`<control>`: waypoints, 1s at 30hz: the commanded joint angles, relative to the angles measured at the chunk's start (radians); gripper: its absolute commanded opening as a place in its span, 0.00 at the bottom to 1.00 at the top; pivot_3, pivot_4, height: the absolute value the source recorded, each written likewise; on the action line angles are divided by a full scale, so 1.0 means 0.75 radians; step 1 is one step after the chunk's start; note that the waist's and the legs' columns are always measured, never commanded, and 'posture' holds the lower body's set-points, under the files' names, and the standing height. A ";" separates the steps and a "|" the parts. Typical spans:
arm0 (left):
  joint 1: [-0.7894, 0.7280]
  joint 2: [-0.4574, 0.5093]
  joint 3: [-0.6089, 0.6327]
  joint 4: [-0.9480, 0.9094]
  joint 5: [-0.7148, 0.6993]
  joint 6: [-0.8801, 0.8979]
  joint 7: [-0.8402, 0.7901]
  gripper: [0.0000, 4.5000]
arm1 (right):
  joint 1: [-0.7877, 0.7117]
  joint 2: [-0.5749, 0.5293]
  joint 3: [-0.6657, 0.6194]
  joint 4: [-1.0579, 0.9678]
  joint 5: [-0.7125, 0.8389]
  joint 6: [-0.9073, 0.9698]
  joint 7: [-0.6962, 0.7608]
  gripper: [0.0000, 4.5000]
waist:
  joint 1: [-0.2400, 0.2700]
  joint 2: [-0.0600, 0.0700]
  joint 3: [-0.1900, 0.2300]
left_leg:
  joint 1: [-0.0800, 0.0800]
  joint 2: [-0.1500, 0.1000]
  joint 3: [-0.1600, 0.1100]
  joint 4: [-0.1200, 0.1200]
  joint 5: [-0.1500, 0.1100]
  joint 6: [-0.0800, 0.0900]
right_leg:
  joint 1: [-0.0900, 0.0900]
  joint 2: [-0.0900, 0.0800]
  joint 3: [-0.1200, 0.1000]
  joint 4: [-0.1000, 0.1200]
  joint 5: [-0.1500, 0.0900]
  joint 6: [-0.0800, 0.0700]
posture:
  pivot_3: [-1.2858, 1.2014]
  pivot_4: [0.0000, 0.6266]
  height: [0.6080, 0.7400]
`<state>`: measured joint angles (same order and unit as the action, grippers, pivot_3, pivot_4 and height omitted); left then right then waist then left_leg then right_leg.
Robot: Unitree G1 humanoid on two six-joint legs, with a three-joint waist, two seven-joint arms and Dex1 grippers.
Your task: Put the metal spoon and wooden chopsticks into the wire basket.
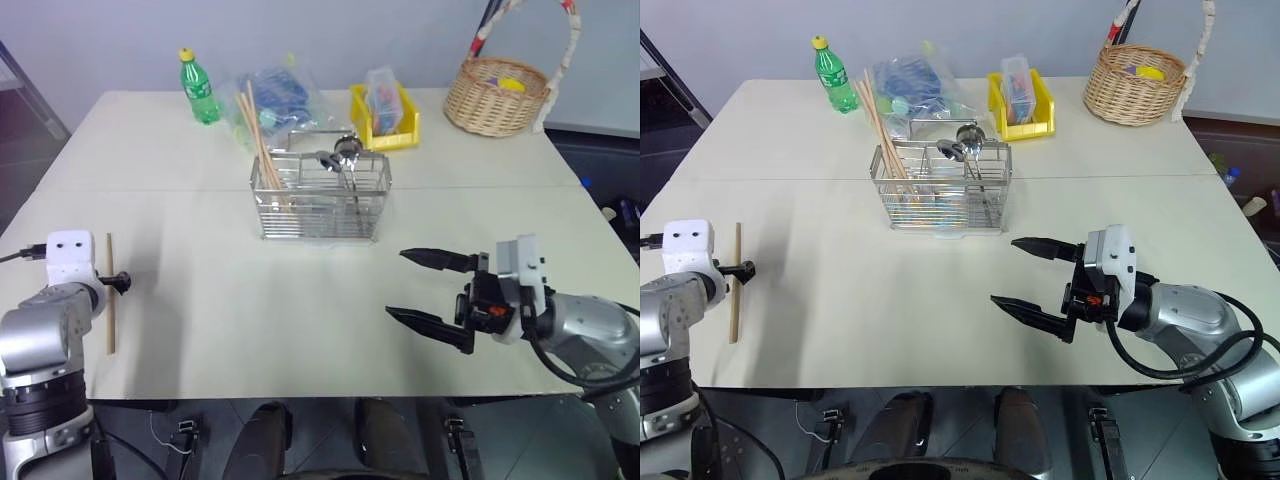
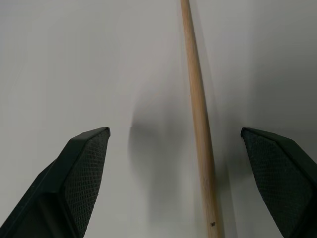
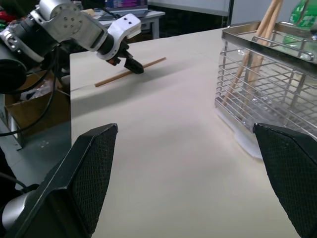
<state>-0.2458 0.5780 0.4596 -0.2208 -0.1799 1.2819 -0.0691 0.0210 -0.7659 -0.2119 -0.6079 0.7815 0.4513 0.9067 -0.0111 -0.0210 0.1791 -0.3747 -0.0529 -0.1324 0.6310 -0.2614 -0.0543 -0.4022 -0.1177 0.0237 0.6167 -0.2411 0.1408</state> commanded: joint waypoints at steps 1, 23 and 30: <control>0.055 -0.060 0.053 0.031 -0.016 0.074 -0.018 0.99 | -0.026 0.005 -0.048 -0.019 0.029 -0.005 -0.021 1.00 | -0.001 0.003 -0.002 | 0.000 0.000 0.000 0.000 0.000 0.000 | 0.000 0.000 0.000 0.000 0.000 0.000 | 0.52 0.24 1.00; 0.036 -0.294 0.314 0.026 -0.019 0.123 0.037 0.03 | -0.152 -0.001 -0.035 0.093 -0.008 -0.009 -0.060 1.00 | -0.009 0.024 -0.016 | 0.004 0.000 0.003 0.000 0.000 0.001 | 0.004 -0.001 0.001 -0.002 0.000 0.000 | 0.52 0.24 1.00; 0.028 -0.272 0.283 0.044 0.009 0.103 0.062 0.03 | -0.151 0.001 -0.028 0.091 -0.013 -0.001 -0.058 1.00 | -0.009 0.025 -0.017 | 0.004 0.000 0.003 0.000 0.000 0.001 | 0.004 -0.001 0.001 -0.002 0.000 0.000 | 0.52 0.24 1.00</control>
<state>-0.2605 0.3708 0.6787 -0.2466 -0.2074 1.3279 -0.0478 -0.0855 -0.7642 -0.2145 -0.5236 0.7678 0.4530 0.8628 -0.0179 -0.0023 0.1666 -0.3715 -0.0527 -0.1301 0.6308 -0.2618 -0.0538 -0.3992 -0.1181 0.0242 0.6150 -0.2412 0.1411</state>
